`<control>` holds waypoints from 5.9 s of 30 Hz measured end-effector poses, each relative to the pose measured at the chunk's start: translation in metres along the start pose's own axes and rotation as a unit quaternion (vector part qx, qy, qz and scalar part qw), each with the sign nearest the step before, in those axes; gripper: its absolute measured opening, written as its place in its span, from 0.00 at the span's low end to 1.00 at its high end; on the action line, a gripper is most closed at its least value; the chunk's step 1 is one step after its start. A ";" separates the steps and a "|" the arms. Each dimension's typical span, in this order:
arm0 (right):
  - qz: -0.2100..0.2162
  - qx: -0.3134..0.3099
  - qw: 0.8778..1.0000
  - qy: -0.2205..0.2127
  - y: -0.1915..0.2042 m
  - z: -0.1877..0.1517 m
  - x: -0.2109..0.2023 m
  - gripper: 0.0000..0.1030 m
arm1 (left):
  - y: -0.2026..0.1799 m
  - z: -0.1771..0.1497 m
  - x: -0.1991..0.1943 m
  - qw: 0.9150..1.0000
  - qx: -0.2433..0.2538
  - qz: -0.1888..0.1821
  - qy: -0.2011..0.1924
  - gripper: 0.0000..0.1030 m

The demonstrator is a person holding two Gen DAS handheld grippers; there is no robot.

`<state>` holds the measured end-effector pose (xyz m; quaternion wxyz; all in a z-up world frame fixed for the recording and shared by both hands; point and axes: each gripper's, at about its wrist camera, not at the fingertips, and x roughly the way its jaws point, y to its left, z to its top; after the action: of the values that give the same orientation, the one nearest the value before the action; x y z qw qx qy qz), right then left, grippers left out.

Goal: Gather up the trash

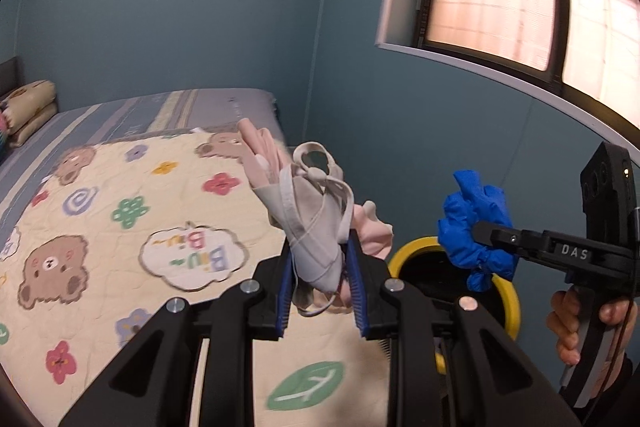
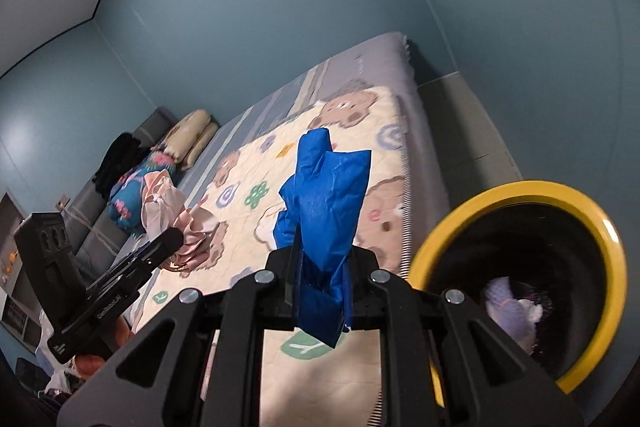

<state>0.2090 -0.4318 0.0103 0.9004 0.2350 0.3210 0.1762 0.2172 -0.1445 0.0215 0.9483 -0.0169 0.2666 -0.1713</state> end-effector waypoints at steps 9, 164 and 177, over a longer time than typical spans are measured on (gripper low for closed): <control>-0.048 0.025 0.997 -0.055 -0.048 -0.001 -0.049 0.14 | -0.066 0.004 0.032 0.998 0.051 -0.029 0.003 0.22; -0.137 -0.140 0.960 -0.197 0.176 -0.133 0.017 0.92 | 0.096 -0.083 -0.169 0.971 -0.072 0.148 -0.173 0.92; -0.137 -0.135 0.962 -0.191 0.174 -0.134 0.020 0.92 | 0.095 -0.084 -0.165 0.972 -0.073 0.148 -0.168 0.92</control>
<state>0.1063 -0.2367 0.0021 0.9839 0.0938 0.1453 0.0445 0.0723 0.0055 0.0204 0.9906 -0.0746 0.1144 -0.0040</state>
